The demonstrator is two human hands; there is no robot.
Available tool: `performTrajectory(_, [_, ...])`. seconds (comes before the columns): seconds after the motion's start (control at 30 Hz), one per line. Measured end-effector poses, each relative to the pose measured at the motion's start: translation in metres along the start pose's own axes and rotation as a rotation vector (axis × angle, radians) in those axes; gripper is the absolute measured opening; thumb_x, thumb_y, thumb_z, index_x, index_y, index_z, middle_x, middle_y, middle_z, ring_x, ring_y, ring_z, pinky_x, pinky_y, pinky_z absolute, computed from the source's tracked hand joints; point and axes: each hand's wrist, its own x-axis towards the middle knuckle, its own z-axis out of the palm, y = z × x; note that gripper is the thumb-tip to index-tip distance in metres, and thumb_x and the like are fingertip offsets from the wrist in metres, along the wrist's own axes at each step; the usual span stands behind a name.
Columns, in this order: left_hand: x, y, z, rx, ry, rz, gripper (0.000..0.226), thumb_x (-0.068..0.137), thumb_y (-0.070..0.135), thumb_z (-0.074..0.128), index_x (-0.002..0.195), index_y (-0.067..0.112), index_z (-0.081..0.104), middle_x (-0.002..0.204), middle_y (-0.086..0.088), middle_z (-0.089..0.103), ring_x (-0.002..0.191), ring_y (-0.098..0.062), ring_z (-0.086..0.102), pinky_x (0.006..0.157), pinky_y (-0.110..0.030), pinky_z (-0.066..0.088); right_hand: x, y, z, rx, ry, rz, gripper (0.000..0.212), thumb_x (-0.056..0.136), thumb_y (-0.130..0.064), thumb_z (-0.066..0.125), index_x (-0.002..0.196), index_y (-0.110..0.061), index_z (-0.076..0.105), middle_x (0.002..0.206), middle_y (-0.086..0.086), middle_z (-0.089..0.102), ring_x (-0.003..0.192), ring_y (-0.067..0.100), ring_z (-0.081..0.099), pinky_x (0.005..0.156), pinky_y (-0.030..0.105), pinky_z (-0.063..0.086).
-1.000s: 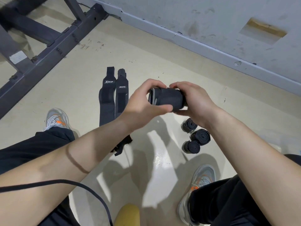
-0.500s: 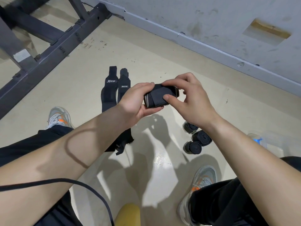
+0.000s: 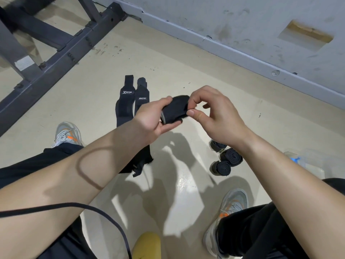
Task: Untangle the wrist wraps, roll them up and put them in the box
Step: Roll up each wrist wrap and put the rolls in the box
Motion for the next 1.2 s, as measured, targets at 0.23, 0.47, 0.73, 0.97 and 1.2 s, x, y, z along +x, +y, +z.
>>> performTrajectory(0.23, [0.004,0.005,-0.004,-0.078,0.035,-0.028,0.02,0.103,0.022,0.063,0.102,0.003,0.069,0.097,-0.016,0.076,0.077,-0.026,0.077,0.068,-0.04,0.065,-0.001,-0.006,-0.007,0.153,-0.147,-0.018,0.014,0.097,-0.006,0.062,0.091,-0.019,0.059,0.102,-0.012,0.074,0.102,0.011,0.067,0.086,0.024,0.05])
performTrajectory(0.47, [0.009,0.003,-0.007,0.013,0.119,0.043,0.022,0.102,0.026,0.065,0.105,0.005,0.069,0.091,-0.011,0.076,0.072,-0.024,0.077,0.063,-0.041,0.064,-0.005,-0.013,-0.008,-0.077,-0.266,-0.138,0.012,0.097,-0.01,0.062,0.092,-0.021,0.06,0.1,-0.012,0.072,0.1,0.015,0.062,0.086,0.038,0.049])
performTrajectory(0.73, [0.001,-0.023,0.01,0.175,0.06,0.33,0.024,0.1,0.022,0.067,0.112,0.001,0.065,0.11,-0.018,0.066,0.095,-0.036,0.075,0.066,-0.037,0.064,-0.001,-0.002,-0.004,-0.017,0.047,-0.037,0.002,0.092,-0.015,0.062,0.092,-0.014,0.061,0.097,-0.003,0.057,0.093,0.019,0.054,0.081,0.021,0.041])
performTrajectory(0.97, [-0.012,-0.031,0.015,0.157,-0.051,0.321,0.006,0.104,0.018,0.06,0.102,0.013,0.061,0.116,-0.029,0.061,0.095,-0.03,0.071,0.072,-0.04,0.064,-0.002,0.006,0.01,0.067,0.16,0.145,0.01,0.096,-0.015,0.059,0.094,-0.023,0.055,0.117,0.0,0.051,0.114,0.015,0.049,0.096,0.013,0.036])
performTrajectory(1.2, [-0.014,-0.036,0.014,0.197,-0.008,0.296,0.025,0.105,0.036,0.055,0.103,0.012,0.06,0.105,-0.011,0.063,0.082,-0.017,0.07,0.075,-0.039,0.064,-0.004,0.002,0.023,0.112,0.146,0.324,0.005,0.103,-0.018,0.054,0.098,-0.02,0.052,0.103,-0.003,0.067,0.091,0.01,0.059,0.071,0.013,0.043])
